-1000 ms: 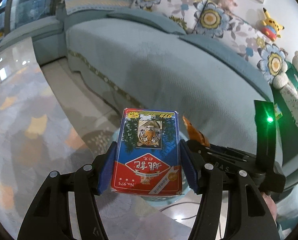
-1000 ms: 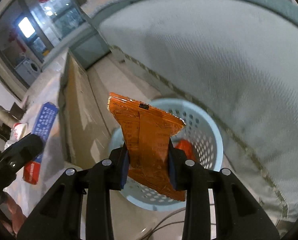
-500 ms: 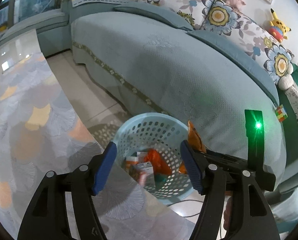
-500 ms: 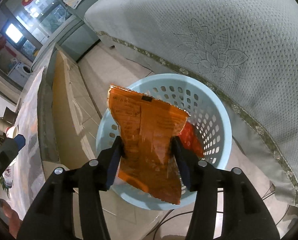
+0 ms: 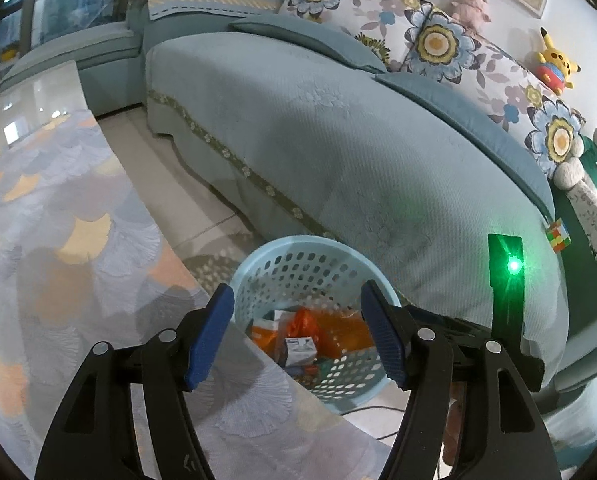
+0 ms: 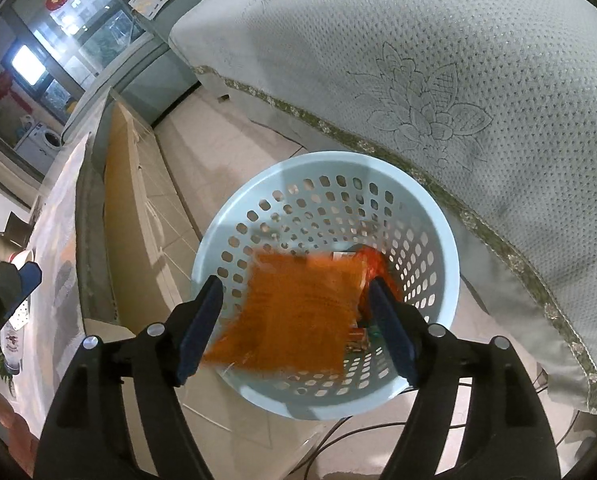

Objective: Collect trash
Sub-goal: 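Carry card box and snack bag over the blue basket and open both tools, then move both open tools back toward the table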

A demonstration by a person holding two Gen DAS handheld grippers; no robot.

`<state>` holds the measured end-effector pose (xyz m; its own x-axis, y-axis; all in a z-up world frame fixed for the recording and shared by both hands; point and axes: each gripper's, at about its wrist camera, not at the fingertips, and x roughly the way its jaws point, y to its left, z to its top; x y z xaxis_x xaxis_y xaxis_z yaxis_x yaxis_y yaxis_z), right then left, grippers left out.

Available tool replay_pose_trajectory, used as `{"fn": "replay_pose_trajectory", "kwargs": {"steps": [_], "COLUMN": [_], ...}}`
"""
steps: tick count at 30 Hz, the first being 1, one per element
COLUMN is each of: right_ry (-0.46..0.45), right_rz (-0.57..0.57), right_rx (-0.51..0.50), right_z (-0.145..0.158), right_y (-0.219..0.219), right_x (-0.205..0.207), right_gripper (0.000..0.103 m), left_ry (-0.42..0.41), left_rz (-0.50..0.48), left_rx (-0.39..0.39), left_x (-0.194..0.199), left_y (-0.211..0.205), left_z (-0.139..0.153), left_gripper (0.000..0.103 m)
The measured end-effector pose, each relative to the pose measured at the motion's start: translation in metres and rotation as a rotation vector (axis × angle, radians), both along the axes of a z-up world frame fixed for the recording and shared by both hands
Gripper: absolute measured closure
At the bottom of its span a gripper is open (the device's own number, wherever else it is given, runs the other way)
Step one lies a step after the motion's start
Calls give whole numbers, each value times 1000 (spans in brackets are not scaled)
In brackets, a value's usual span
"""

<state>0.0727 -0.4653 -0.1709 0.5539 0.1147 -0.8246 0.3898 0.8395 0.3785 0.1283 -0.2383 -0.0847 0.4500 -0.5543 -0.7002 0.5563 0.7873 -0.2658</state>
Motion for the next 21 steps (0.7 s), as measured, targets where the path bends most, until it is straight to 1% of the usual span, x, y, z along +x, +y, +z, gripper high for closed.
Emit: {"fn": "replay_pose_trajectory", "kwargs": {"steps": [6, 11, 16, 17, 21], "right_ry": [-10, -63, -136, -152, -229], "right_rz": [8, 43, 131, 151, 251], "right_rx": [-12, -10, -49, -60, -84], "right_z": [7, 26, 61, 68, 103], "right_y": [4, 17, 52, 61, 109], "right_x": [-2, -6, -5, -4, 0], "right_gripper": [29, 29, 29, 29, 29], "left_ry": [-17, -55, -143, -163, -203], "left_rz": [13, 33, 80, 100, 174], "left_rx": [-15, -13, -7, -8, -21], "left_x": [-2, -8, -24, -28, -39], "left_y": [7, 21, 59, 72, 120], "left_z": [7, 23, 56, 64, 86], "left_gripper": [39, 39, 39, 39, 39]}}
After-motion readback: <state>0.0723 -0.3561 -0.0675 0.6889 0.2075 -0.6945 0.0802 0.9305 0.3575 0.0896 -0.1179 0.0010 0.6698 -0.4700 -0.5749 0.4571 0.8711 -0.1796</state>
